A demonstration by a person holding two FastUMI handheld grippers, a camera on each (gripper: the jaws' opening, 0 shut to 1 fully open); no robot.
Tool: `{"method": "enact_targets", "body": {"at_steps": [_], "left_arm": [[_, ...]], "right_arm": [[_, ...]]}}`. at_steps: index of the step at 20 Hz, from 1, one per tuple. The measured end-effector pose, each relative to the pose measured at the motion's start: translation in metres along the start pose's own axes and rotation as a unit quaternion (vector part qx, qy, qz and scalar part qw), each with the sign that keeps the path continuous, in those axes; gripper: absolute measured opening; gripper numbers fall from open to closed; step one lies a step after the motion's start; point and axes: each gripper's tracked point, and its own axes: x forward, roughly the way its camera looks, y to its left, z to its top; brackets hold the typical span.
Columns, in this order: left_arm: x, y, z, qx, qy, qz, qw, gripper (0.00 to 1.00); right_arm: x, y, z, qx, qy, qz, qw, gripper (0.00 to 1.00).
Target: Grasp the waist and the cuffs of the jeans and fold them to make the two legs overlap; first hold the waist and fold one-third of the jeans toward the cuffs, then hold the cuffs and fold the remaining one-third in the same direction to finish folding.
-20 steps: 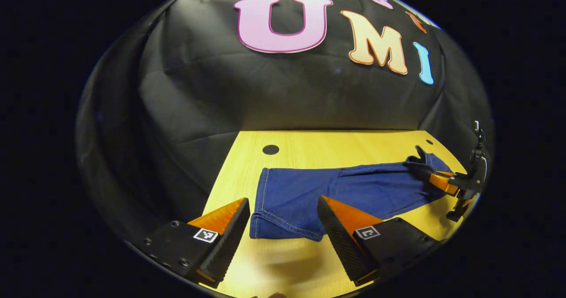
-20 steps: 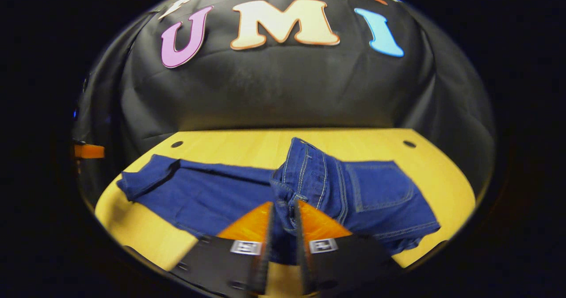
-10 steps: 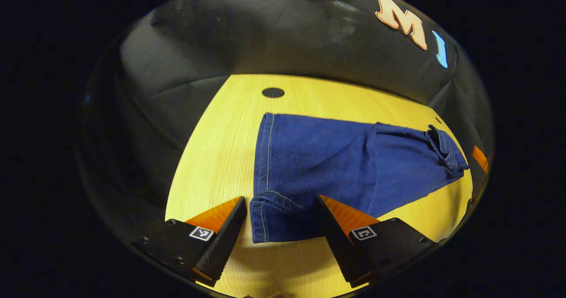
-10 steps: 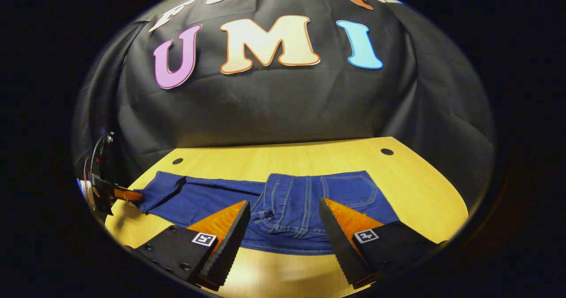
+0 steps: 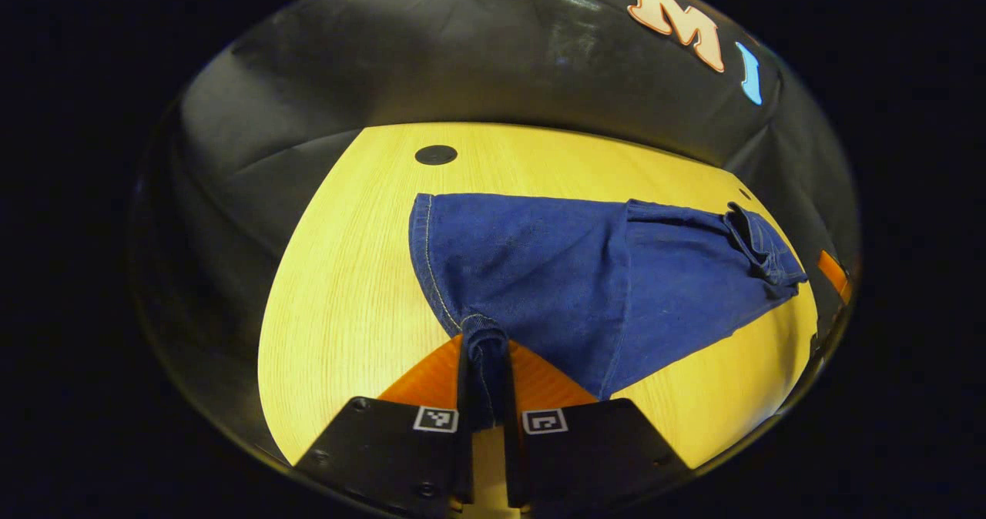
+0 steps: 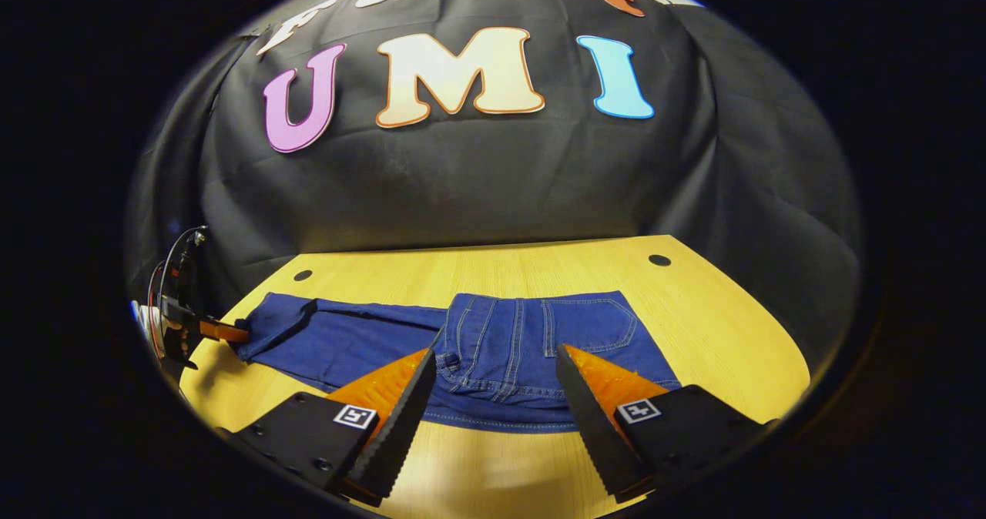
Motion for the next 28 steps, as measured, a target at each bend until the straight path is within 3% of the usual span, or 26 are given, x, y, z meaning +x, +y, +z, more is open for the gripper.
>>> {"method": "enact_targets", "body": {"at_steps": [1, 2, 4, 7, 10, 16, 22, 25, 28], "left_arm": [[-0.001, 0.001, 0.001, 0.002, 0.001, 0.006, 1.0, 0.14], [-0.002, 0.001, 0.002, 0.004, 0.006, 0.014, 1.0, 0.03], [-0.007, -0.005, 0.011, -0.006, 0.002, 0.025, 1.0, 0.01], [-0.03, -0.034, 0.047, -0.05, -0.04, 0.004, 0.998, 0.01], [-0.058, -0.086, 0.088, -0.073, -0.086, -0.049, 0.992, 0.01], [-0.075, -0.201, 0.135, -0.015, -0.118, -0.098, 0.988, 0.01], [-0.075, -0.304, 0.154, 0.019, -0.131, -0.135, 0.982, 0.01], [-0.068, -0.342, 0.169, 0.029, -0.139, -0.136, 0.98, 0.01], [-0.062, -0.391, 0.179, 0.038, -0.147, -0.164, 0.975, 0.01]], "right_arm": [[-0.002, -0.002, 0.002, 0.0, -0.002, 0.002, 1.0, 0.97], [-0.004, -0.004, 0.007, 0.0, -0.005, 0.004, 1.0, 0.97], [-0.01, -0.012, 0.019, 0.003, -0.019, 0.005, 1.0, 0.94], [-0.023, -0.035, 0.028, 0.014, -0.03, 0.002, 0.999, 0.94], [-0.037, -0.058, 0.038, 0.032, -0.038, -0.002, 0.999, 0.97], [-0.057, -0.109, 0.046, 0.063, -0.044, -0.002, 0.997, 0.98], [-0.074, -0.15, 0.051, 0.061, -0.05, 0.01, 0.997, 0.98], [-0.081, -0.169, 0.057, 0.072, -0.056, 0.015, 0.996, 0.98], [-0.09, -0.195, 0.06, 0.078, -0.062, 0.01, 0.995, 0.98]]}}
